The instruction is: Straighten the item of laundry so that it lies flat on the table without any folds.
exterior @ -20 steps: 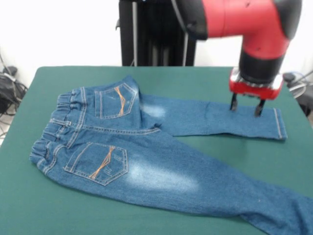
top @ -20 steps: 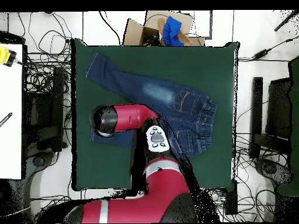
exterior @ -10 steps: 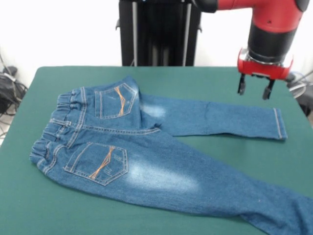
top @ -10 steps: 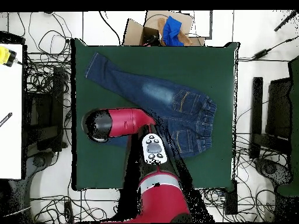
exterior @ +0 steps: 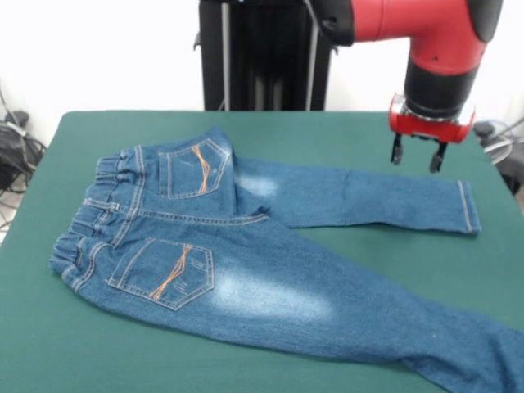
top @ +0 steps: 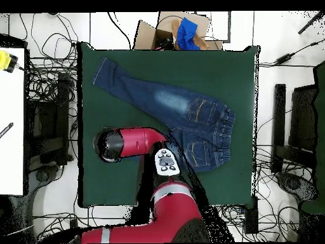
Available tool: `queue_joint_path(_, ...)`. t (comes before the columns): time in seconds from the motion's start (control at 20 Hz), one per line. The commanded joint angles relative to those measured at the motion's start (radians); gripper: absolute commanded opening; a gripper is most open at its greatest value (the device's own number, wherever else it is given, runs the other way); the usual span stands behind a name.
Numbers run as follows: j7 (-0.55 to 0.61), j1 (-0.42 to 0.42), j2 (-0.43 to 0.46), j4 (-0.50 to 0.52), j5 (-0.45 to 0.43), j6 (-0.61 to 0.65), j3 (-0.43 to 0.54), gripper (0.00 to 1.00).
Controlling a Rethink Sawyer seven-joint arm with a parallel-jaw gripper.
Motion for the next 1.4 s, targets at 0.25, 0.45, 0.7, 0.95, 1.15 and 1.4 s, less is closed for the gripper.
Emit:
queue_joint_path(0.25,0.116,0.024,0.079,0.039,-0.032,-0.104,-0.067,1.0)
queue_joint_path(0.45,0.087,0.009,0.085,0.0,-0.025,-0.067,-0.065,1.0)
queue_joint_path(0.7,0.073,-0.002,0.089,-0.008,-0.025,-0.062,-0.06,1.0)
queue_joint_path(0.95,0.066,-0.008,0.097,-0.008,-0.03,-0.076,-0.061,1.0)
queue_joint_path(1.15,0.055,-0.014,0.098,-0.017,-0.027,-0.067,-0.061,1.0)
queue_joint_path(1.4,0.044,-0.016,0.097,-0.034,-0.028,-0.048,-0.067,1.0)
